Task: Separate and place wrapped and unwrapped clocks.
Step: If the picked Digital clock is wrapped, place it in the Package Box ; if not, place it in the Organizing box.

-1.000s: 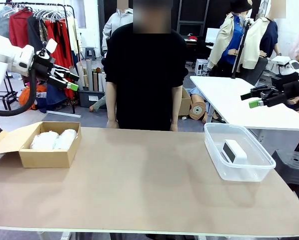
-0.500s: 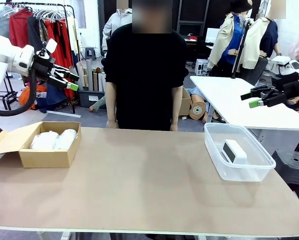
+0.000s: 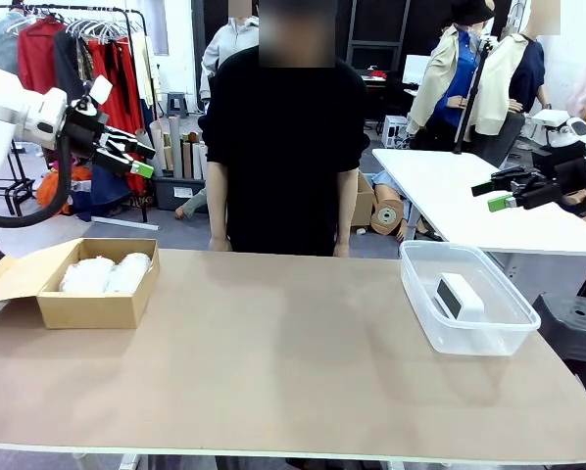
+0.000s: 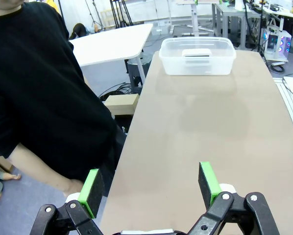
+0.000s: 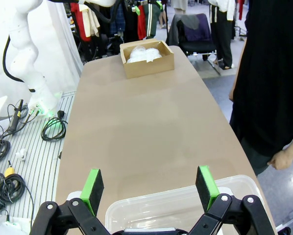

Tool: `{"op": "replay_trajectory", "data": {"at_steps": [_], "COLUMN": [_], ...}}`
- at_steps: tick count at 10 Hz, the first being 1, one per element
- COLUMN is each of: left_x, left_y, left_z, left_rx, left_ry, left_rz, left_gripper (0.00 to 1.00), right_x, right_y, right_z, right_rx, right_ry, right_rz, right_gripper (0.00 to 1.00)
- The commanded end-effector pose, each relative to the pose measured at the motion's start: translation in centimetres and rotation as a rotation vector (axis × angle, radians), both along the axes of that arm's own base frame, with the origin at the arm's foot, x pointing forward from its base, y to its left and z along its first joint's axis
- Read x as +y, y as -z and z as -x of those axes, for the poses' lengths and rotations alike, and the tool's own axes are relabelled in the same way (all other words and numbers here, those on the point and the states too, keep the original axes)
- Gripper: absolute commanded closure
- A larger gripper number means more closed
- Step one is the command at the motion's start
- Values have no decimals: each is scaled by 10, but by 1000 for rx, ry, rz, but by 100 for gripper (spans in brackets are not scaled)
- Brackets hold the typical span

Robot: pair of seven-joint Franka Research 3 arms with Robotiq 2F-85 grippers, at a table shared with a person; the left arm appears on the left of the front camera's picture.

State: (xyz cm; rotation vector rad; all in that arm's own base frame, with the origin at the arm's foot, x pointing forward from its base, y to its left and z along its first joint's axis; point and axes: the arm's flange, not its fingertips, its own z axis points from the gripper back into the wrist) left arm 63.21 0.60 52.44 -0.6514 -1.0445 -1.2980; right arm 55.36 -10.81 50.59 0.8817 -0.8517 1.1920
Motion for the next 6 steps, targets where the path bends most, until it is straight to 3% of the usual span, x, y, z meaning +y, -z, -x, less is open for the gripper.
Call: {"op": "replay_trajectory", "data": {"at_steps": [1, 6], "left_x": [-1, -1], "left_y": [0, 0], "left_z": [0, 0], "left_rx": [-15, -15], "left_ry": [-4, -4], "left_rz": [7, 7], "left_gripper": [0, 0], "right_x": [1, 1], "right_y": [-2, -2], "right_z": [1, 1], "right_rx": [3, 3], "right_ry": [-1, -1], "right_rz": [3, 3], "right_gripper": [0, 0]}}
